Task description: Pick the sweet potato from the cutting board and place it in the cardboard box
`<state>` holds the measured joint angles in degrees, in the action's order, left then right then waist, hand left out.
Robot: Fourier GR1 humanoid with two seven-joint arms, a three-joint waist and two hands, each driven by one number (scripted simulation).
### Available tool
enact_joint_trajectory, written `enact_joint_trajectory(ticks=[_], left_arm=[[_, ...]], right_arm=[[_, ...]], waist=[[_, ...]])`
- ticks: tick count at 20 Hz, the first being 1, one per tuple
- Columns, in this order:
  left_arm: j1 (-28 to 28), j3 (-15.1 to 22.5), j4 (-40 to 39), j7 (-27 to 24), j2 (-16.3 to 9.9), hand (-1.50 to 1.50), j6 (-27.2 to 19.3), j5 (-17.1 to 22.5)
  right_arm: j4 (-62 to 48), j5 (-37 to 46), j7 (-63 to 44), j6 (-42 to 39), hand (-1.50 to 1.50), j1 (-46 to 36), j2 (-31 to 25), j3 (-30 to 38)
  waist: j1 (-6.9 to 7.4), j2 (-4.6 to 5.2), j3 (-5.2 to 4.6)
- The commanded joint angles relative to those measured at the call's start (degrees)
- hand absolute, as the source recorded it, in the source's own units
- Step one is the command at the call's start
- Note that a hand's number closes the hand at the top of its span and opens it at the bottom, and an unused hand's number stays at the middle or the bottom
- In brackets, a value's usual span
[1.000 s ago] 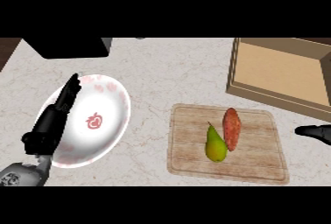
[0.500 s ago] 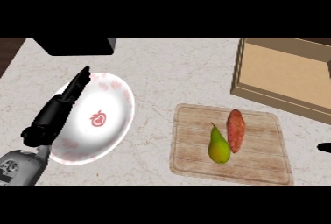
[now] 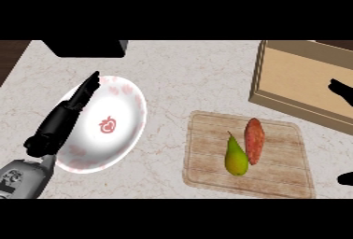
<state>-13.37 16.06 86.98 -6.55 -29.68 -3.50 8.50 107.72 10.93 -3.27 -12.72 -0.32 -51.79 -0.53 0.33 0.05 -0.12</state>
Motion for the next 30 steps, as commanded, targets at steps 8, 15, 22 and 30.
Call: enact_joint_trajectory(ticks=[8, 15, 22, 30], left_arm=[[-2.51, -0.57, -0.69, 1.59, 2.45, 0.00, 1.57, -1.61], [0.05, -4.34, -2.14, -0.23, 2.23, 0.00, 4.76, -1.69], [-1.61, -5.29, -2.60, 0.98, 5.33, 0.00, 6.26, -5.90], [1.18, -8.63, 1.02, 1.69, 6.52, 0.00, 8.06, -7.58]], right_arm=[[9.37, 8.54, -31.92, -12.93, -1.50, -14.54, 5.31, -20.34], [9.28, 5.63, -47.64, -21.03, -1.50, -19.87, 15.15, -23.28], [4.63, 11.98, -48.64, -24.38, -1.50, -21.54, 21.73, -23.93], [-2.81, 23.93, -40.27, -21.23, -1.50, -20.08, 25.46, -23.82]], waist=[[0.95, 0.10, 0.03], [0.11, -0.04, 0.06], [-0.25, -0.04, 0.10], [-0.09, -0.05, 0.13]])
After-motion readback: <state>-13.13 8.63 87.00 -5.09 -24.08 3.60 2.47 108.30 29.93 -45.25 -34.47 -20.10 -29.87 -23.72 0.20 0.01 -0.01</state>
